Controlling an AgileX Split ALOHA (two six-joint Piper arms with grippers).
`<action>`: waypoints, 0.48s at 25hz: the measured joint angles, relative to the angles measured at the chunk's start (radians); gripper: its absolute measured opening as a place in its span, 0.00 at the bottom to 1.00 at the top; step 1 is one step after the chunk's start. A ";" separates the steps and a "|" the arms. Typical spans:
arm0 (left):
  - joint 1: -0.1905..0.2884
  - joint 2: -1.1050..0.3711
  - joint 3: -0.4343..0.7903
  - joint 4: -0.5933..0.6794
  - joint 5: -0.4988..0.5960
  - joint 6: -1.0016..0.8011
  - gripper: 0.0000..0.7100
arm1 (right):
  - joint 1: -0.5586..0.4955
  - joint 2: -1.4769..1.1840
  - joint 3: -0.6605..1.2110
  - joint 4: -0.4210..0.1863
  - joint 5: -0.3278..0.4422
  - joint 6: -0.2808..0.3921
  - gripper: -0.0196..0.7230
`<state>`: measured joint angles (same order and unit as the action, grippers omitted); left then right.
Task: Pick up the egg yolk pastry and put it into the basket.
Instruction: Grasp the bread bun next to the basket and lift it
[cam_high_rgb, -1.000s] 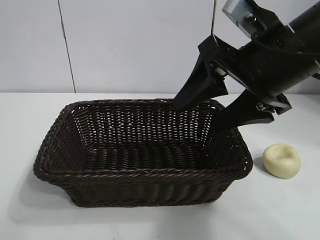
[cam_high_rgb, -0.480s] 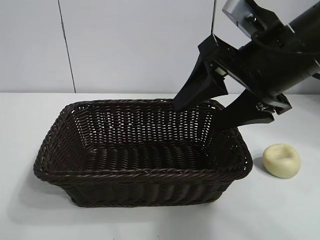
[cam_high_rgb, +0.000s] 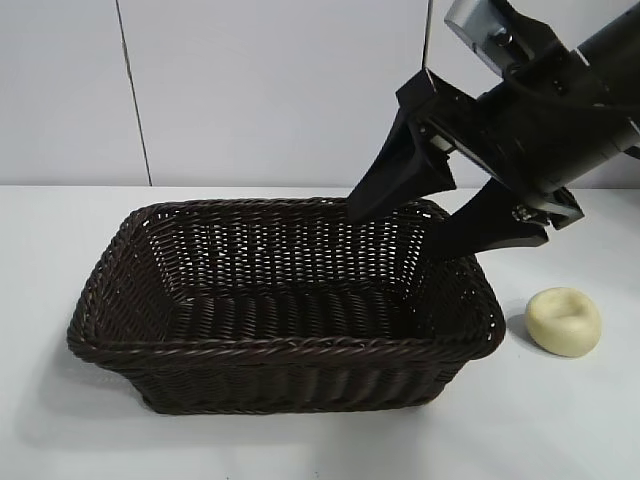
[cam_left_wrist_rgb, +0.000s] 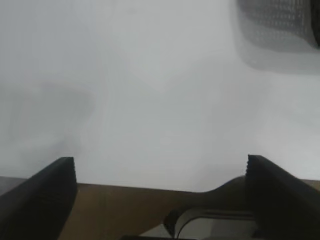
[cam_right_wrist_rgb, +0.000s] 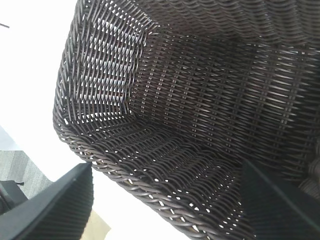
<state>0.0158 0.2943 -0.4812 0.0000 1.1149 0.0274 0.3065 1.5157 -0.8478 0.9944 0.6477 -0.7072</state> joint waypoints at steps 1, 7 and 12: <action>0.000 -0.018 0.001 0.000 0.000 0.000 0.93 | 0.000 0.000 0.000 0.000 0.000 0.000 0.81; 0.000 -0.143 0.002 0.000 0.000 0.000 0.93 | 0.000 0.000 -0.002 0.001 -0.003 0.005 0.81; 0.000 -0.287 0.002 0.000 0.004 0.000 0.93 | 0.000 0.000 -0.051 -0.013 0.002 0.038 0.81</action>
<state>0.0158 0.0074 -0.4794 0.0000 1.1186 0.0274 0.3065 1.5157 -0.8983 0.9817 0.6502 -0.6692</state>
